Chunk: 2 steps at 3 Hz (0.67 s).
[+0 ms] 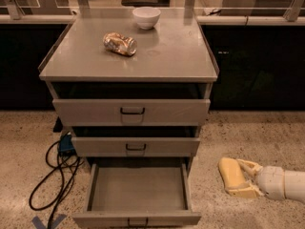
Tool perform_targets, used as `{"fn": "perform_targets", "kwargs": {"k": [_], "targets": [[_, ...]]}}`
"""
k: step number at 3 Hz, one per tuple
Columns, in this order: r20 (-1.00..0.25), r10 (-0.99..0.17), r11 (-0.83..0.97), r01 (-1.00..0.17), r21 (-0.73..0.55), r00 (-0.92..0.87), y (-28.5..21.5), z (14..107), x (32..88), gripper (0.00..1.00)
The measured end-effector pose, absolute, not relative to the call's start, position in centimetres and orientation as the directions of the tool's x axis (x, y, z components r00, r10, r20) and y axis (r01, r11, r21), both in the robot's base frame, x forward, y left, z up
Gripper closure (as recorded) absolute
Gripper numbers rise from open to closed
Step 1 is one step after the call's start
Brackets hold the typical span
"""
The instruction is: Place sponge into bottom drawer
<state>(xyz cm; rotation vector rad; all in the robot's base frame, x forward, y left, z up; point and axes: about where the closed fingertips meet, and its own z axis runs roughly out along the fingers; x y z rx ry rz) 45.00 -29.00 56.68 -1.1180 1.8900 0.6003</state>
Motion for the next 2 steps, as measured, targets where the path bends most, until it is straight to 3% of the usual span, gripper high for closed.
{"fn": "perform_targets", "kwargs": {"k": [2], "targets": [[-0.824,-0.432,0.484,-0.865,0.130,-0.366,-23.3,41.5,47.6,1.00]]}}
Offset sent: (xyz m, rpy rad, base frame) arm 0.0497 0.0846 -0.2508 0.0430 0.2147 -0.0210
